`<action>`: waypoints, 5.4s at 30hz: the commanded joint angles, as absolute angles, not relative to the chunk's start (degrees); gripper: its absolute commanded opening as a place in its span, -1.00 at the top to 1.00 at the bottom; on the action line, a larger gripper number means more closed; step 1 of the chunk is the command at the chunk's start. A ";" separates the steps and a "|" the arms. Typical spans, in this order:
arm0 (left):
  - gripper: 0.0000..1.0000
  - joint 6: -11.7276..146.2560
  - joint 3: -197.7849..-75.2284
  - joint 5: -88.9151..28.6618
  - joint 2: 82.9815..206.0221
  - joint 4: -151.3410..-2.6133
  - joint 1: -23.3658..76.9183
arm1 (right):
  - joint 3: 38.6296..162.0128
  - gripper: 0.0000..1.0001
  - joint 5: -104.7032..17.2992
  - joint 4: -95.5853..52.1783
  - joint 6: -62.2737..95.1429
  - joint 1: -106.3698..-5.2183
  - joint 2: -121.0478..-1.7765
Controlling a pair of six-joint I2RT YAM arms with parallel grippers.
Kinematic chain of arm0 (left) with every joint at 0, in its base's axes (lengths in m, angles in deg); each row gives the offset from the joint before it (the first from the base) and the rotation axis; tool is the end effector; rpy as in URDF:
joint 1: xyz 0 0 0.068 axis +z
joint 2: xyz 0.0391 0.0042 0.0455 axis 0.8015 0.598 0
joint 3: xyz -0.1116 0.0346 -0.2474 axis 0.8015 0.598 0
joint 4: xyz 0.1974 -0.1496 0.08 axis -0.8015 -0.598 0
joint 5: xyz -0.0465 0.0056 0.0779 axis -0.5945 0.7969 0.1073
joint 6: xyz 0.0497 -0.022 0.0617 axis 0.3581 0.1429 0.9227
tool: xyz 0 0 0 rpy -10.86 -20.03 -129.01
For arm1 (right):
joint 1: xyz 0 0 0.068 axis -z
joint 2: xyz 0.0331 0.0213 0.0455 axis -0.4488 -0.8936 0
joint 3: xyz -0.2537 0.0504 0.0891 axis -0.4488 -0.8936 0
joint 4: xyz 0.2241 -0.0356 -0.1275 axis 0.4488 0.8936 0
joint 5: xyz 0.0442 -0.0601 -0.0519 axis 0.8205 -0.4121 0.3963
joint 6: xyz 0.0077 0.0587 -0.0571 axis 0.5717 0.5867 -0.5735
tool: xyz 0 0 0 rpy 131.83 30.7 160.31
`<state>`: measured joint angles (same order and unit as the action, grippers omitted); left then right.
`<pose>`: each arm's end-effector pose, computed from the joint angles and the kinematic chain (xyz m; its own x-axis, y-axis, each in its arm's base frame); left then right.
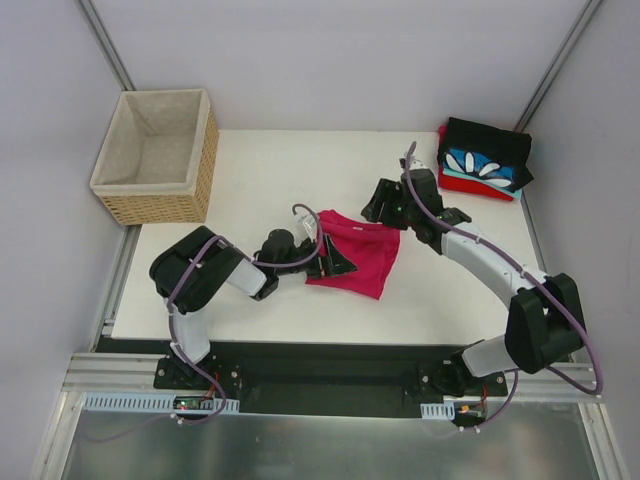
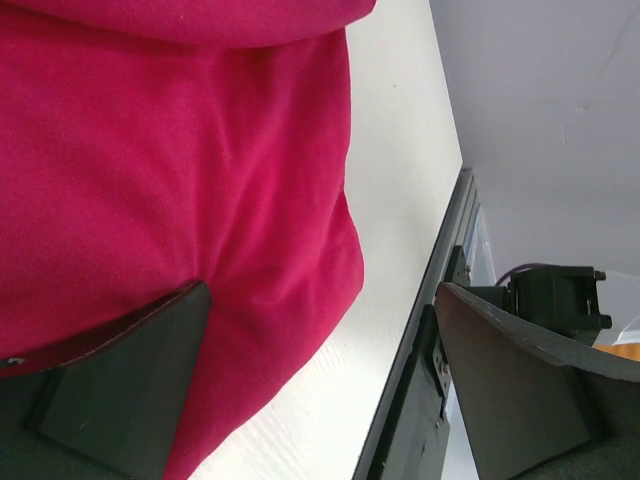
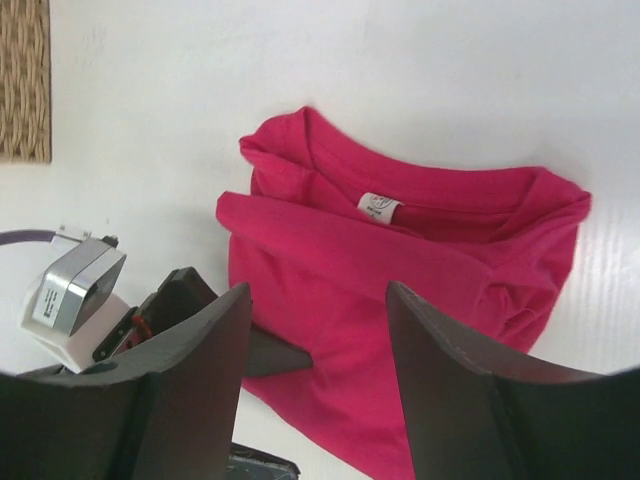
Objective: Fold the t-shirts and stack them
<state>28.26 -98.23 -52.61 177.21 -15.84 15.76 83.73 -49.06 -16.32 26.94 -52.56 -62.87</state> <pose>0.2627 -0.2479 0.1211 -0.8078 -0.2170 -0.5480 0.4682 0.3285 -0.8203 0.3224 0.1596 0.2623 -0.5618 0.0579 -0.8253 -0.3147 0.9076 0.2779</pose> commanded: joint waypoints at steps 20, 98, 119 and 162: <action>-0.98 33.05 -94.83 -47.62 150.25 -37.49 8.19 | 85.49 -0.19 -32.55 -12.63 34.14 -59.89 -69.53; -0.98 42.55 -107.40 -47.70 162.43 -42.26 19.70 | 79.71 -0.15 -44.05 -12.63 26.32 -57.43 -65.23; -0.98 41.40 -102.31 -49.29 163.41 -39.00 20.67 | 70.04 -0.10 -42.99 -21.16 30.89 -52.59 -73.59; -0.98 41.58 -105.38 -48.50 167.62 -37.77 23.83 | 75.84 -0.11 -46.16 -20.81 28.96 -57.25 -75.87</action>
<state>41.81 -106.49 -47.97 167.42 -41.10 23.41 78.05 -45.78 -19.75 28.97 -56.93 -76.62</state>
